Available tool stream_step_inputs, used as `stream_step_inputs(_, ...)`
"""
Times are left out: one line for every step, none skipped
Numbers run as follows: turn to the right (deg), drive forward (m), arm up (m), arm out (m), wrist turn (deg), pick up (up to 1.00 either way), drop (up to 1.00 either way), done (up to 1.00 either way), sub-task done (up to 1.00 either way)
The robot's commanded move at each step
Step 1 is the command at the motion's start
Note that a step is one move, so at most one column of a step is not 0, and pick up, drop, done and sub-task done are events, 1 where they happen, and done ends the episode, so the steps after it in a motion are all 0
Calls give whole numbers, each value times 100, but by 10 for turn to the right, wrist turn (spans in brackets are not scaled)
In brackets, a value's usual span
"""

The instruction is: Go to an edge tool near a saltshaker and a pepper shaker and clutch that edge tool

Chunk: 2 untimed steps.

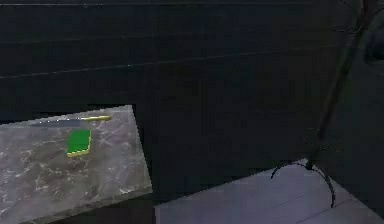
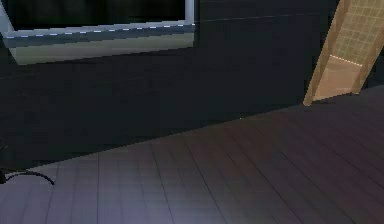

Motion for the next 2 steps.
stream_step_inputs(0, 25, 0, 0, 0, 0, 0, 0, 0)
stream_step_inputs(-450, 0, 0, 0, 0, 0, 0, 0, 0)
